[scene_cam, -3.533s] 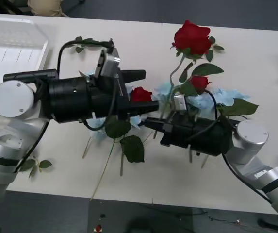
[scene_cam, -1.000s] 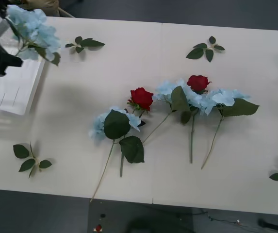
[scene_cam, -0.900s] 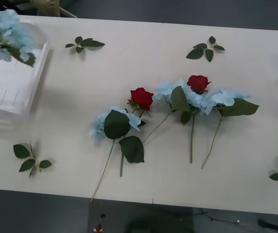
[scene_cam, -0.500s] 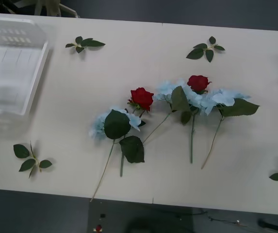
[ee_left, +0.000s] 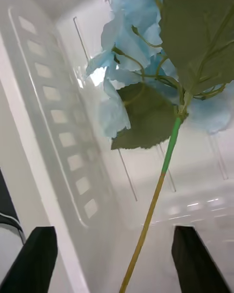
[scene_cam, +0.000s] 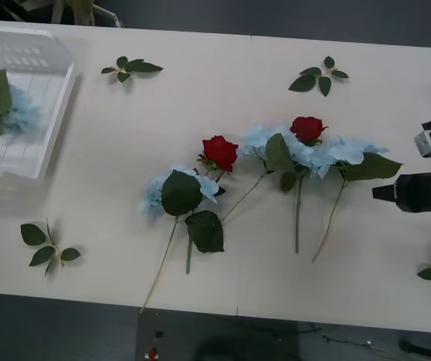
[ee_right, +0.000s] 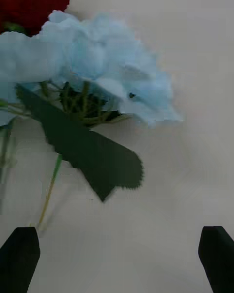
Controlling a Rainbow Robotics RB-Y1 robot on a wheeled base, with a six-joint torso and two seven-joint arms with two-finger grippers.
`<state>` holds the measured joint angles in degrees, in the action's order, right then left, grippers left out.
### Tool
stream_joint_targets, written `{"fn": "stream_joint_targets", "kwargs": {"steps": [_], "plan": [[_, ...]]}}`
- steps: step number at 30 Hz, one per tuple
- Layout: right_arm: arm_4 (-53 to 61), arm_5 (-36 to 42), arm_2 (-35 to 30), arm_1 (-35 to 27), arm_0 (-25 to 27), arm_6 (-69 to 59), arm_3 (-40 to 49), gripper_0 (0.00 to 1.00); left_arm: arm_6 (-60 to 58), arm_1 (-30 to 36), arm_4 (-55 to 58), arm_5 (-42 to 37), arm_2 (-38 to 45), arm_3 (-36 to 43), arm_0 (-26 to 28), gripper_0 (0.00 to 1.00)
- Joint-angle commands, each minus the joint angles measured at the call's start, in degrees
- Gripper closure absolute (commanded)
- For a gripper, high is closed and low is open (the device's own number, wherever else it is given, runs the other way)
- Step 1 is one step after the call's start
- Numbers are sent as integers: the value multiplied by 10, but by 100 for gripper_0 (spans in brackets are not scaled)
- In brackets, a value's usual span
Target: Put the red flowers into the right box and the blue flowers into the left box
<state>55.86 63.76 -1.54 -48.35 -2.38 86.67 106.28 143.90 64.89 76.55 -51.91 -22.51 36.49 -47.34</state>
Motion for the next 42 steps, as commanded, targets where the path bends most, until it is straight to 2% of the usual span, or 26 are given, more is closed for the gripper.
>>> {"fn": "stream_joint_targets", "kwargs": {"steps": [1,5,6,11,14,19,23,24,25,26,27,28,29,30,36,42], "plan": [[-13,-48,60,16,-25,-3,-4,4,-27,49,73,-50,12,31,-16,8],[-17,-83,105,20,-47,-4,-29,4,-27,78,142,-102,12,69,-16,8],[-19,-104,135,22,-65,-5,-49,4,-27,96,199,-138,12,99,-16,8],[-20,-130,182,33,-108,-5,-104,4,-41,105,294,-189,13,169,-16,8],[-20,-136,197,48,-130,-2,-142,4,-95,79,315,-195,13,216,-15,8],[-22,-136,200,67,-153,5,-180,4,-184,12,268,-195,15,280,-3,8],[-26,-137,233,70,-188,7,-218,5,-243,-63,206,-186,40,343,52,7],[-27,-139,237,70,-192,7,-224,8,-247,-74,192,-185,45,355,62,7],[-27,-143,243,70,-200,7,-233,15,-251,-91,171,-181,56,373,80,6],[-27,-147,252,70,-209,6,-246,43,-252,-116,136,-169,73,405,110,5],[-27,-149,254,70,-213,6,-251,54,-252,-126,122,-165,79,418,122,4],[-27,-152,254,70,-217,7,-261,75,-253,-144,95,-153,92,448,149,3],[-28,-153,254,71,-220,8,-266,93,-253,-157,71,-146,102,476,174,2],[-27,-153,254,71,-221,9,-267,100,-253,-164,59,-143,108,490,186,1],[-22,-153,252,61,-225,17,-267,100,-255,-214,-39,-138,141,628,301,0],[-4,-153,246,34,-222,42,-245,100,-257,-268,-83,-139,135,680,355,0]]}}
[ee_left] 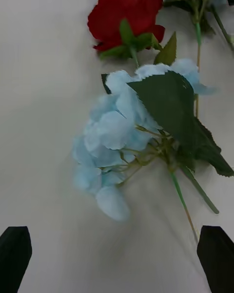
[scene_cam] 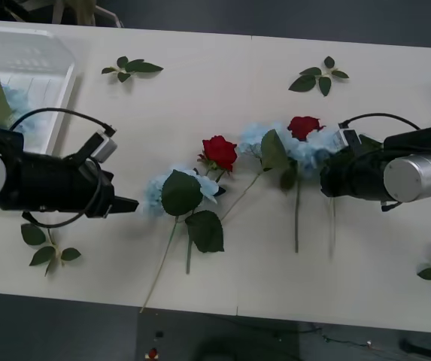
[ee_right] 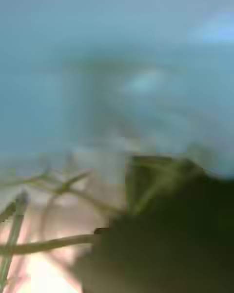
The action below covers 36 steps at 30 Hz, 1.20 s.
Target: Put the red flowers into the right box and the blue flowers into the left box
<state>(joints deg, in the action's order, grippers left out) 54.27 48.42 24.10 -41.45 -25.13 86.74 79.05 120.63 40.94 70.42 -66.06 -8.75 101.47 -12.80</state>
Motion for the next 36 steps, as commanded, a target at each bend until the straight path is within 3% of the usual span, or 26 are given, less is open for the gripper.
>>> {"fn": "stream_joint_targets", "kwargs": {"steps": [1,7,15,23,27,28,30,32,33,34,36], "plan": [[21,0,-18,-40,8,54,33,100,-24,-39,-31,1,-8,32,10,0],[167,2,-104,-74,53,197,61,100,-30,-100,-129,1,-58,32,12,0],[330,58,-251,-65,111,440,91,100,-49,-111,-214,1,-113,32,12,0],[453,66,-267,-32,119,664,120,100,-69,-111,-261,4,-150,20,6,0],[471,70,-267,-1,119,683,145,100,-74,-113,-265,27,-172,-10,-7,1],[471,76,-267,10,117,683,153,100,-74,-113,-265,39,-181,-19,-11,5],[471,95,-267,32,108,683,158,100,-74,-113,-266,59,-196,-36,-19,25],[470,128,-267,55,91,683,157,100,-75,-112,-266,72,-203,-44,-25,61],[470,138,-267,62,85,683,157,100,-76,-113,-266,73,-203,-45,-25,73],[468,154,-270,73,77,683,156,100,-77,-113,-267,73,-203,-46,-27,95],[467,175,-273,94,63,683,156,100,-79,-112,-269,73,-203,-47,-28,100]]}}
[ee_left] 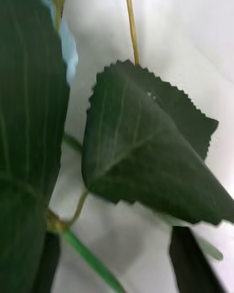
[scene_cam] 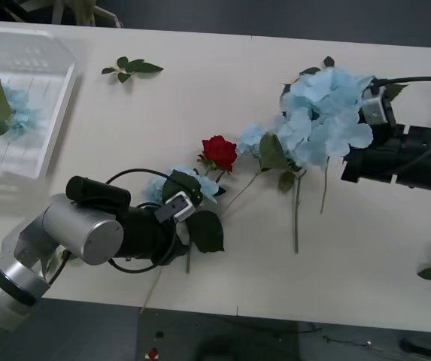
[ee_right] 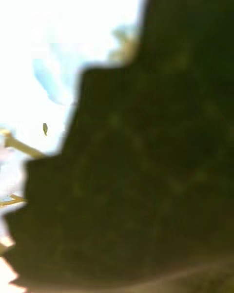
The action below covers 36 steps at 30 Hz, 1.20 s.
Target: Put the red flowers into the right box and the blue flowers into the left box
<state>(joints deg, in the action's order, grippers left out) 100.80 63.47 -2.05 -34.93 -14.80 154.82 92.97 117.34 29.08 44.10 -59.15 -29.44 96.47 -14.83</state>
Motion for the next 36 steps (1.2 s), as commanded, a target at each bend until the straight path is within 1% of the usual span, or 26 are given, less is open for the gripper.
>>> {"fn": "stream_joint_targets", "kwargs": {"steps": [1,4,11,18,21,23,24,26,27,29,31,33,36], "plan": [[2,34,-15,38,-46,2,17,100,-47,6,-7,3,4,4,-8,100],[3,50,-18,63,-59,2,17,100,-47,10,-9,14,6,4,-8,100],[3,54,-20,108,-63,2,17,100,-47,38,-8,26,19,26,-8,100],[0,54,-19,127,-65,2,18,100,-54,106,47,22,45,89,-6,100],[0,60,-18,131,-65,2,17,100,-58,155,93,-1,91,136,2,100],[0,65,-17,135,-66,2,17,100,-63,194,133,-40,151,173,8,100],[0,66,-17,136,-66,2,17,100,-64,203,143,-52,168,180,9,100],[0,66,-13,139,-69,2,17,100,-68,239,176,-105,244,197,8,100],[0,66,-13,140,-70,2,17,100,-68,248,182,-120,265,198,6,100],[-5,65,-11,144,-73,2,17,100,-67,277,187,-174,333,194,-5,100],[-11,65,-11,146,-73,2,17,100,-66,301,182,-210,365,173,-21,100],[-12,64,-11,148,-73,2,17,100,-62,322,170,-230,378,143,-38,100],[-12,63,-10,148,-73,2,14,100,-55,344,120,-234,379,82,-65,100]]}}
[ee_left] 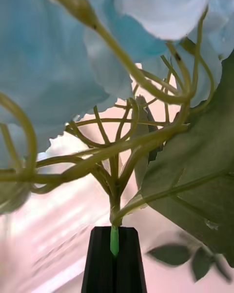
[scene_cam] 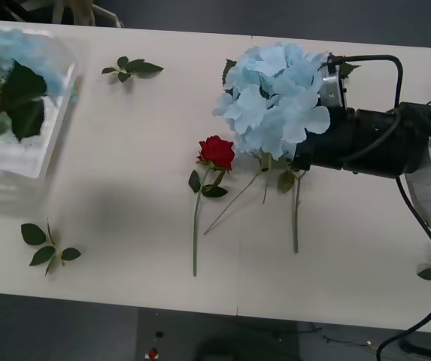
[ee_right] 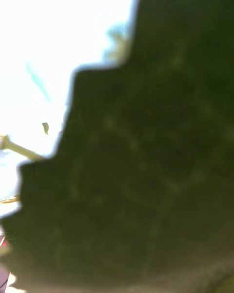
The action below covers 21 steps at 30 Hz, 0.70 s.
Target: Put the red flowers into the right box and the blue flowers into the left box
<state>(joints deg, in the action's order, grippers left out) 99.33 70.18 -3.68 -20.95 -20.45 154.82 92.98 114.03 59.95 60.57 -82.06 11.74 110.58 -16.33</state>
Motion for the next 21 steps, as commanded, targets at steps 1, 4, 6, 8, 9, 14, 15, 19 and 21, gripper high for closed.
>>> {"fn": "stream_joint_targets", "kwargs": {"steps": [1,4,6,8,9,14,15,19,21], "plan": [[3,-4,6,8,-16,2,15,100,-18,37,-72,-4,-33,-82,-63,100],[3,-4,10,8,-16,2,14,100,3,35,-154,14,-51,-141,-102,100],[4,-4,14,8,-17,2,14,100,4,34,-186,35,-73,-187,-128,100],[3,-4,20,11,-19,2,14,100,2,34,-209,66,-106,-254,-161,100],[3,-3,20,12,-20,2,15,100,2,34,-215,75,-114,-270,-168,100],[3,-4,24,30,-20,2,15,100,1,32,-237,211,-191,-420,-220,100],[3,-4,23,32,-21,2,14,100,1,32,-237,226,-200,-434,-223,100],[3,-7,24,41,-20,2,14,100,-3,22,-254,333,-254,-508,-234,100],[3,-10,23,42,-22,2,15,100,-6,10,-271,362,-262,-535,-234,100]]}}
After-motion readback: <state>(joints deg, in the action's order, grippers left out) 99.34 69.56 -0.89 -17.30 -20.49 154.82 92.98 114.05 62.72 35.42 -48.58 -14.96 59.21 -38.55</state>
